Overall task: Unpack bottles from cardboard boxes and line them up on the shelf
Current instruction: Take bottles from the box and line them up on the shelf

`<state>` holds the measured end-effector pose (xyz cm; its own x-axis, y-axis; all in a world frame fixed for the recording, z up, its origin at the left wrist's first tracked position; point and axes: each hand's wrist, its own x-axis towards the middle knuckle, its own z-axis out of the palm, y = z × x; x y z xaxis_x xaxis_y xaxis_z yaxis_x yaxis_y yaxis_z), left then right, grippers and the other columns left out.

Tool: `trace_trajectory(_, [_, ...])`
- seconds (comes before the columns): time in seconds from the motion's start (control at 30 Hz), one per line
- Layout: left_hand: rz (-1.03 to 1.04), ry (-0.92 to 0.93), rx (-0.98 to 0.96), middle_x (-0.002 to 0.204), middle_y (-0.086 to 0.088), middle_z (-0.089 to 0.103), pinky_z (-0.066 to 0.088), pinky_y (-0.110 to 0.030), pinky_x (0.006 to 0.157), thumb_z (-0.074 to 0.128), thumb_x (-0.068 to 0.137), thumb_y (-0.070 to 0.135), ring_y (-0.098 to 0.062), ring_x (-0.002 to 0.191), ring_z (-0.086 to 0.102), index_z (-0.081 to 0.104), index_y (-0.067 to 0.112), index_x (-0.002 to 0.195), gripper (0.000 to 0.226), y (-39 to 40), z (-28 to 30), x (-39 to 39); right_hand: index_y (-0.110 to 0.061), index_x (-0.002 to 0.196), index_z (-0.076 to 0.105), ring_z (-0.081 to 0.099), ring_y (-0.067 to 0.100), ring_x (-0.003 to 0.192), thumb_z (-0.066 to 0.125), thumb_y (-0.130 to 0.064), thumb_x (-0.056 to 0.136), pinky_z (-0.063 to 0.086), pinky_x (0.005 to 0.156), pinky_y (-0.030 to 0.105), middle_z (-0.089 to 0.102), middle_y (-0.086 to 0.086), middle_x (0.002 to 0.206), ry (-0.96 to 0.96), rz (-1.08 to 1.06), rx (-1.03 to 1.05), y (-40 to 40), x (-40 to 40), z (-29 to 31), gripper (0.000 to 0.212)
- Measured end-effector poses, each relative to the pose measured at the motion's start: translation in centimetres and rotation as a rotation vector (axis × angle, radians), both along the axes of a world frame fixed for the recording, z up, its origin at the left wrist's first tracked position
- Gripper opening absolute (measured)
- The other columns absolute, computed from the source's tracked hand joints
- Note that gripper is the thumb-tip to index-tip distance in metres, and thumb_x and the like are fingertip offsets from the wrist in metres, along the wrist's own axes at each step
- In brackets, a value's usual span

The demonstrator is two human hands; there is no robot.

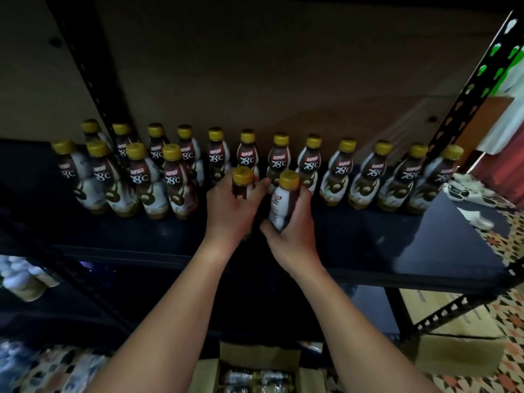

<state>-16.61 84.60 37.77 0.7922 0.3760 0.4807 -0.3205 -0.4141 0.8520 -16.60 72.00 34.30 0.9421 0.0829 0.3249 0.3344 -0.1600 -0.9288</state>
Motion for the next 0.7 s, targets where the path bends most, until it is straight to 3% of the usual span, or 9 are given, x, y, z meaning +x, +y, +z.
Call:
trace_trajectory(0.17, [-0.145, 0.024, -0.103, 0.107, 0.013, 0.071, 0.049, -0.011, 0.086, 0.080, 0.087, 0.029, 0.003, 0.103, 0.066, 0.060, 0.028, 0.120, 0.038, 0.6, 0.3, -1.6, -0.046, 0.154, 0.013, 0.038, 0.014, 0.142, 0.068, -0.017, 0.070, 0.037, 0.118, 0.048, 0.036, -0.002, 0.152, 0.106, 0.020, -0.041, 0.0, -0.6, -1.8, 0.104])
trace_trajectory(0.23, [-0.233, 0.055, -0.145, 0.121, 0.018, 0.067, 0.048, -0.014, 0.094, 0.079, 0.087, 0.027, 0.002, 0.116, 0.063, 0.051, 0.030, 0.134, 0.055, 1.2, -0.4, -2.3, -0.041, 0.156, 0.014, 0.039, 0.000, 0.140, 0.068, -0.003, 0.079, 0.037, 0.117, 0.032, 0.040, -0.014, 0.151, 0.107, 0.062, -0.028, -0.5, -0.6, -2.3, 0.102])
trace_trajectory(0.33, [-0.324, 0.144, -0.117, 0.135, 0.019, 0.061, 0.045, -0.023, 0.109, 0.080, 0.085, 0.006, -0.001, 0.130, 0.055, 0.041, 0.024, 0.149, 0.077, 2.5, -2.6, -3.1, -0.038, 0.154, 0.023, 0.044, -0.016, 0.129, 0.068, 0.005, 0.084, 0.038, 0.104, 0.010, 0.043, -0.037, 0.139, 0.099, 0.070, -0.038, -1.0, -0.4, -2.4, 0.094])
trace_trajectory(0.47, [-0.294, 0.185, -0.064, 0.140, 0.014, 0.061, 0.047, -0.043, 0.113, 0.082, 0.084, 0.005, -0.006, 0.132, 0.055, 0.046, 0.030, 0.148, 0.078, 4.0, -4.5, -3.6, -0.031, 0.147, 0.040, 0.053, -0.004, 0.127, 0.075, -0.003, 0.084, 0.045, 0.106, 0.018, 0.058, -0.018, 0.136, 0.070, 0.011, -0.042, -0.9, -0.3, -2.7, 0.078])
trace_trajectory(0.57, [-0.266, 0.189, -0.066, 0.138, 0.015, 0.062, 0.048, -0.045, 0.111, 0.086, 0.080, 0.010, -0.006, 0.130, 0.057, 0.048, 0.032, 0.147, 0.080, 4.5, -4.8, -3.3, -0.029, 0.142, 0.046, 0.055, -0.002, 0.125, 0.080, -0.011, 0.082, 0.047, 0.106, 0.023, 0.059, -0.015, 0.133, 0.048, -0.029, -0.079, -0.6, -0.1, -3.0, 0.072])
trace_trajectory(0.7, [-0.203, 0.163, -0.033, 0.131, 0.017, 0.066, 0.051, -0.045, 0.108, 0.088, 0.079, 0.017, -0.004, 0.125, 0.061, 0.055, 0.032, 0.141, 0.072, 5.1, -5.4, -2.6, -0.033, 0.135, 0.049, 0.054, -0.010, 0.119, 0.085, -0.017, 0.078, 0.042, 0.095, 0.006, 0.059, -0.017, 0.129, 0.054, -0.052, -0.118, -0.3, 0.1, -3.0, 0.069])
